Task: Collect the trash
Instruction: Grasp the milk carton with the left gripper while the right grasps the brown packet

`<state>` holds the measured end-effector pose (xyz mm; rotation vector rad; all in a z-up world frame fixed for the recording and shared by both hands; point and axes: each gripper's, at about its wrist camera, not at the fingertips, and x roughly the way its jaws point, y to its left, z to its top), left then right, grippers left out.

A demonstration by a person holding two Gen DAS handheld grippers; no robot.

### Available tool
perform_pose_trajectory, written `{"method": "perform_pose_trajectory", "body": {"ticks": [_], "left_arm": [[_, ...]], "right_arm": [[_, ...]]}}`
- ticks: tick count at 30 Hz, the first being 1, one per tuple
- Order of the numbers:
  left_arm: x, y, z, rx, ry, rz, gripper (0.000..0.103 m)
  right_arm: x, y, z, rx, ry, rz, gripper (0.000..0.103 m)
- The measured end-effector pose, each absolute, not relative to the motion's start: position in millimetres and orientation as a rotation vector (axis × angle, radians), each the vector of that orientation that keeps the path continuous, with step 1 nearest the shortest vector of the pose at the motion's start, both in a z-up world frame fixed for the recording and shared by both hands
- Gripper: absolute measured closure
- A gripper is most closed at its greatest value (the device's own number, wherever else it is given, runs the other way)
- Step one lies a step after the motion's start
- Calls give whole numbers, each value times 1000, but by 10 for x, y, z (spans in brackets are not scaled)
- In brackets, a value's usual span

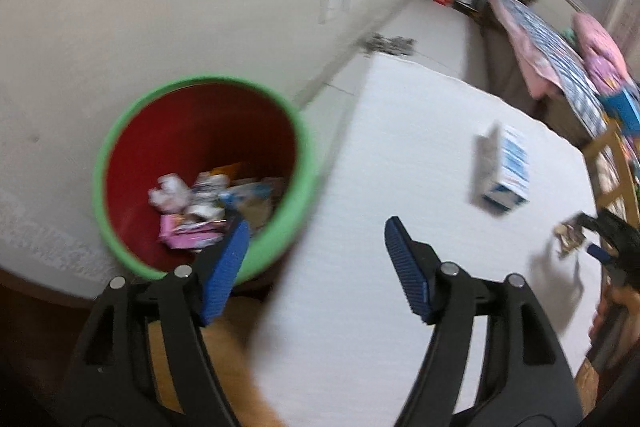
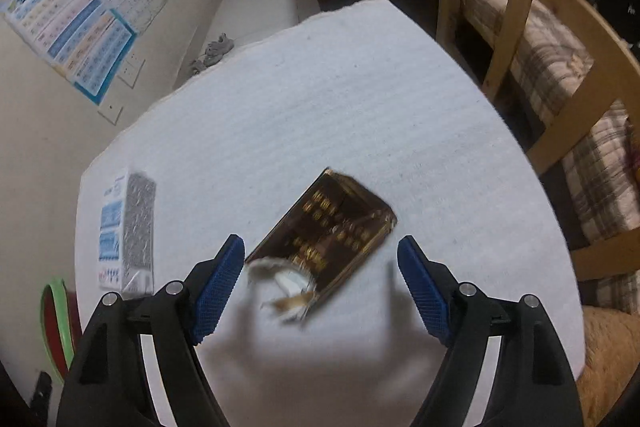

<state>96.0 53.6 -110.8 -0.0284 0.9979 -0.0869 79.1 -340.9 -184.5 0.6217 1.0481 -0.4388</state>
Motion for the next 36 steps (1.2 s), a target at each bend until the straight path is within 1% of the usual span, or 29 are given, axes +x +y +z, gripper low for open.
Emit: {"method": "perform_pose_trajectory", "body": {"ticks": [4,5,6,7,9,11,13,20,23,26,28,29,30,31,33,35,36], "left_arm": [[961,76,-1119,24,1007,-171,36],[971,-41,-1132,38,1010,-189,36],[983,-151,-1144,50,1013,-205,36],[996,-251,-1158,60,1016,-219,36],[1044,-451,-1187,78,1020,-253,36],[1121,-631,-1231,92,1027,-287,36],[1229,-831,-1315,102,1038,-315,36],[1628,-1374,-1510,142,1064,-357,36],[1765,-1569,-1603,164,1086,-359,36],[1864,-1630,-1687,159,1115,-351,36],[1914,-1662,-1733,156,1127,-344,36],[1944,-1670,-1774,153,1145,-343,37],[1958,-1670,-1795,147,1159,-348,48],[1972,-1663,-1821,139,1180,-354,50],[1944,-1632,-1785,133,1175,-346,50],[1863,-1550,-1725,123,1167,-350,51],[1826,-1524,-1705,123,1162,-350,51]], "right_arm": [[953,-3439,-1942,650,1065,-387,24],[993,-3406,-1947,629,1077,-370,25],[1028,-3369,-1929,587,1082,-356,34],[1054,-3334,-1907,554,1082,-321,39],[1052,-3296,-1880,520,1083,-272,47],[980,-3258,-1820,505,1080,-213,52],[863,-3217,-1782,509,1082,-154,53],[285,-2977,-1684,487,1111,-46,53],[106,-2932,-1623,538,1088,-35,53],[6,-2886,-1560,533,1070,-32,60],[-43,-2843,-1544,507,1067,-28,61],[-50,-2830,-1551,498,1071,-25,61],[-58,-2818,-1569,493,1076,-22,65],[-45,-2814,-1577,493,1080,-19,69],[-30,-2811,-1583,496,1090,-16,72],[-37,-2820,-1583,500,1095,-21,72],[-38,-2828,-1580,503,1094,-24,70]]}}
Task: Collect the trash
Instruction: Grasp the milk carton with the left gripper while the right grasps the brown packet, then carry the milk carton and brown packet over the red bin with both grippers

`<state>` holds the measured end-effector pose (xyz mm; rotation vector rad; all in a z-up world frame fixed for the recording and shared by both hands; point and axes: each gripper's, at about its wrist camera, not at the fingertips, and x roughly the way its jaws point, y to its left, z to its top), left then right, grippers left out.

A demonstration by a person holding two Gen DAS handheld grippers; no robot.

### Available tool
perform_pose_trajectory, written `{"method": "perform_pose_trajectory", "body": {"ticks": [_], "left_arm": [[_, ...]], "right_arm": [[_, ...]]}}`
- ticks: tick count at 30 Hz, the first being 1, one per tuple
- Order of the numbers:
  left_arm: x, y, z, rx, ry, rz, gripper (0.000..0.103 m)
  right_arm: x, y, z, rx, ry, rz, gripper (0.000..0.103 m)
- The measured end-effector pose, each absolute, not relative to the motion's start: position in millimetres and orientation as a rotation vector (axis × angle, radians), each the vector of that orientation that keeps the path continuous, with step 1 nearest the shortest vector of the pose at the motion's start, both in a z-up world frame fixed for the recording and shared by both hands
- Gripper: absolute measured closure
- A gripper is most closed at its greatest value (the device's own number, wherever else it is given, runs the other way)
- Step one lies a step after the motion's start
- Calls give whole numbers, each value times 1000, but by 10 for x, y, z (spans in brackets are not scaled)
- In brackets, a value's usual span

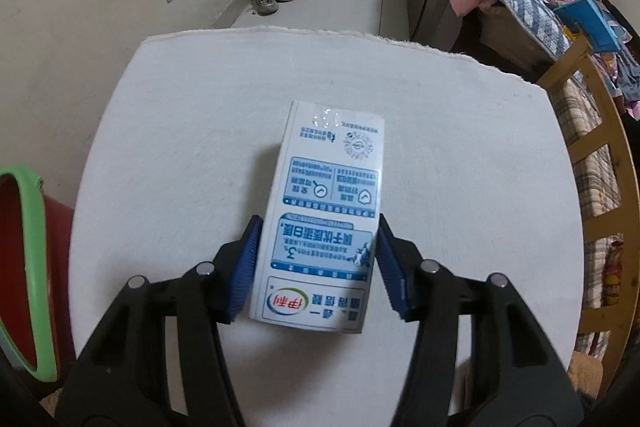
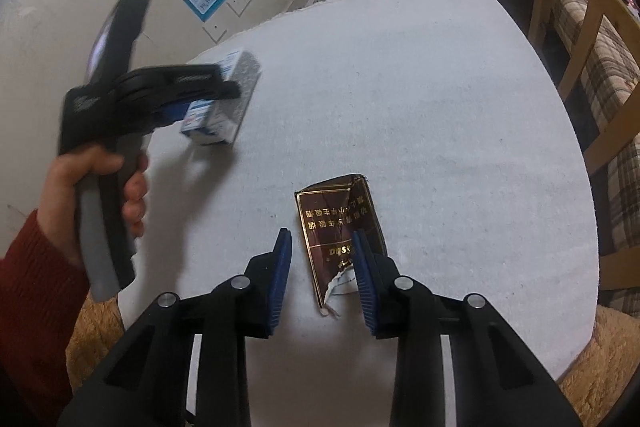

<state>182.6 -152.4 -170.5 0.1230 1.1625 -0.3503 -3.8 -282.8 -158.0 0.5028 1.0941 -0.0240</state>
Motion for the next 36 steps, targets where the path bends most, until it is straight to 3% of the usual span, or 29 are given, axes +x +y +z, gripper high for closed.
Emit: {"method": "perform_pose_trajectory", "body": {"ticks": [2,4,9,13,16,36], "left_arm": [[1721,-1440,-1633,121,1144,-351,51],[1557,-1302,-1546,123,1122,-348,51],[1187,-984,-1379,79,1098,-328,51],[898,-770,-1240,50,1071,-308,51],[722,-677,-1165,53,1053,-296,50],[343,-223,-882,6,987,-211,50]], "right_arm": [[-50,-2861,-1554,508,1077,-49,66],[-25,-2880,-1542,500,1058,-62,38],[149,-2824,-1688,441,1129,-45,33],[247,-2743,-1853,378,1188,-65,36],[242,-2697,-1908,341,1194,-79,56],[145,-2339,-1228,418,1041,65,56]]}}
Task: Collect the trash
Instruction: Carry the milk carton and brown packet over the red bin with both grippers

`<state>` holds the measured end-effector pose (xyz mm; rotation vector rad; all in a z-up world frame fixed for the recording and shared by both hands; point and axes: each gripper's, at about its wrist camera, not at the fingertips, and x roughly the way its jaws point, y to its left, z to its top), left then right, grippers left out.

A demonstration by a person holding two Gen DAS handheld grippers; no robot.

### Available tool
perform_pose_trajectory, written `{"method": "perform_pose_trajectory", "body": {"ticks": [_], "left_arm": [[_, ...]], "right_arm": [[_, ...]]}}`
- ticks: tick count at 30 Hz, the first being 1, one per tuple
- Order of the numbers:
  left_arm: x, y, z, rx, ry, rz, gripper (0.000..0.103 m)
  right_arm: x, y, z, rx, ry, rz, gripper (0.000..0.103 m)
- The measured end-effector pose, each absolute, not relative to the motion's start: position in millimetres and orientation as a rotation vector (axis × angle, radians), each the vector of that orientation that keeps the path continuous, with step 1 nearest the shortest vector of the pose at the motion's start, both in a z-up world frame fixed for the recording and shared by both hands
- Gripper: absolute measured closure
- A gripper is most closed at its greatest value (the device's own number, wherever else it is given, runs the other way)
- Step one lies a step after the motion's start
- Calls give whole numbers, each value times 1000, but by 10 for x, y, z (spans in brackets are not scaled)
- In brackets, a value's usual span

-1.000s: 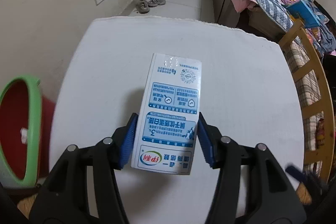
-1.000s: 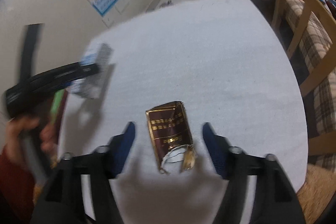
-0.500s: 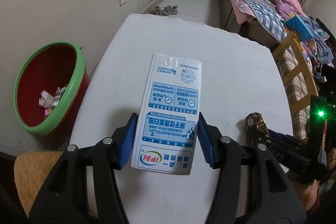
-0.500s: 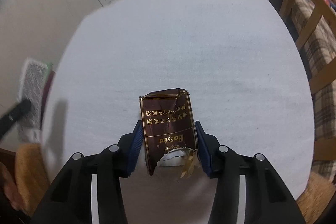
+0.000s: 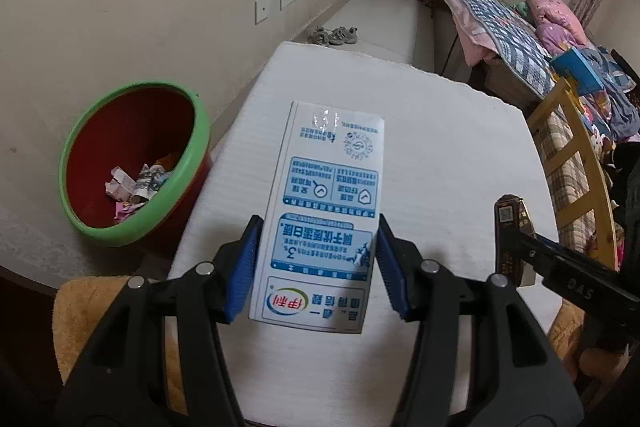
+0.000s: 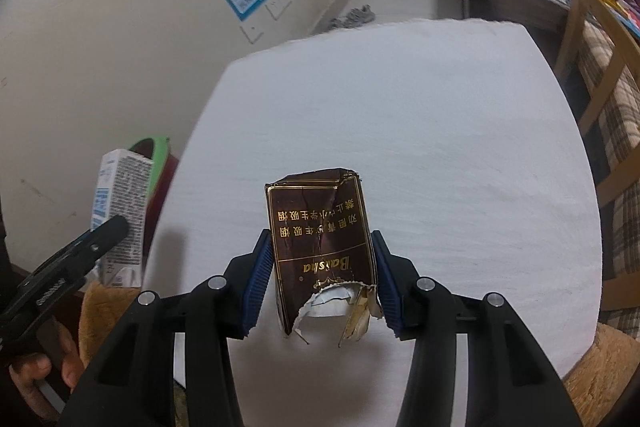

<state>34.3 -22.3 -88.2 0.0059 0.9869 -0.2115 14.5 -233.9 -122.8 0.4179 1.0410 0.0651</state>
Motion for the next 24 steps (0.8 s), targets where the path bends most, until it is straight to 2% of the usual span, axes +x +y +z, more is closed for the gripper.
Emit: {"method": "perform_pose_trajectory", "body": {"ticks": [24], "left_arm": [[250,216,-412,1,824,-113,50]], "right_arm": [[229,-1638,-581,296,920,225,56]]}}
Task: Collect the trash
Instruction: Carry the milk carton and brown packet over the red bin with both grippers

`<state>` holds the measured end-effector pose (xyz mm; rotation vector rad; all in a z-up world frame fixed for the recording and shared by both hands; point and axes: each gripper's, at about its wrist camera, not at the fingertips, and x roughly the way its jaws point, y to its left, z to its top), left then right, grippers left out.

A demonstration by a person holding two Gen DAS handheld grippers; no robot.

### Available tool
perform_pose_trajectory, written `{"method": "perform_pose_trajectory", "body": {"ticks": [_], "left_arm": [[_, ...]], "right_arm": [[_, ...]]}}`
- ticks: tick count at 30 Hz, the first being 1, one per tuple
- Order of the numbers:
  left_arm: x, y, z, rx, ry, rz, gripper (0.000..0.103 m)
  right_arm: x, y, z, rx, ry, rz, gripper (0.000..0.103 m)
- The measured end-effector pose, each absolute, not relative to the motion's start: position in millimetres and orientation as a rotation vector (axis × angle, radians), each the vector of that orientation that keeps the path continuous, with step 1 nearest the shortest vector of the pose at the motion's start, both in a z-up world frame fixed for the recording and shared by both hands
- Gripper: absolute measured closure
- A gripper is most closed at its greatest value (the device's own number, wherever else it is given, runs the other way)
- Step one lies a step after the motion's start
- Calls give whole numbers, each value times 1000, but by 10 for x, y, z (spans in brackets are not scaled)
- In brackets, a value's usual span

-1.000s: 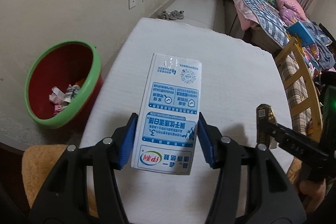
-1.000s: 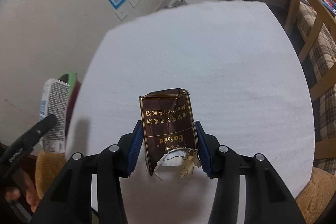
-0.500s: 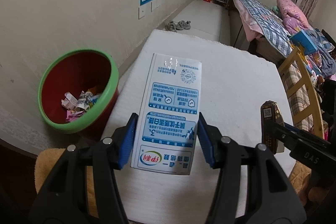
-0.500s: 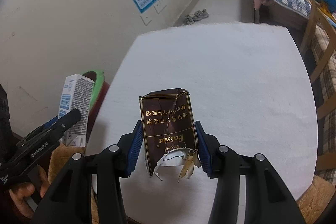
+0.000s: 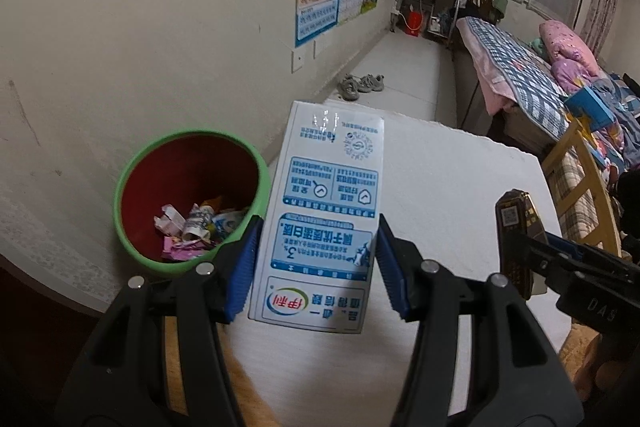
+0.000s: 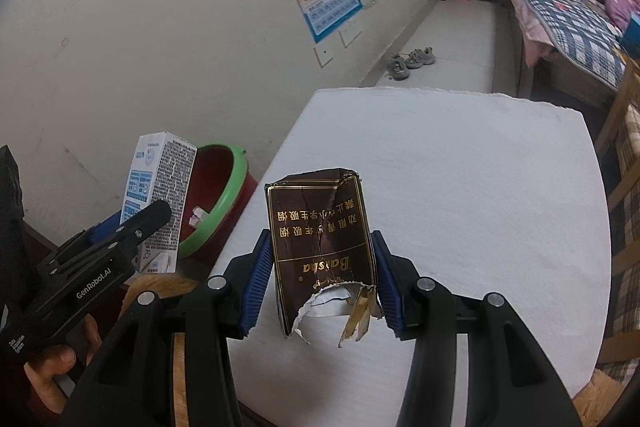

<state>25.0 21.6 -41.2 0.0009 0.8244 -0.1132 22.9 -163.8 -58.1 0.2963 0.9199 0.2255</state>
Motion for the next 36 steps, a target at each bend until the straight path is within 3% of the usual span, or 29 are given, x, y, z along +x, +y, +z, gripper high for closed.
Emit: {"method": "perform_pose_trajectory", "body": {"ticks": [36], "left_arm": [[396,1115,-614,-107,857,89,50]], "right_arm": [[673,-697,-702,153,981,398,56]]}}
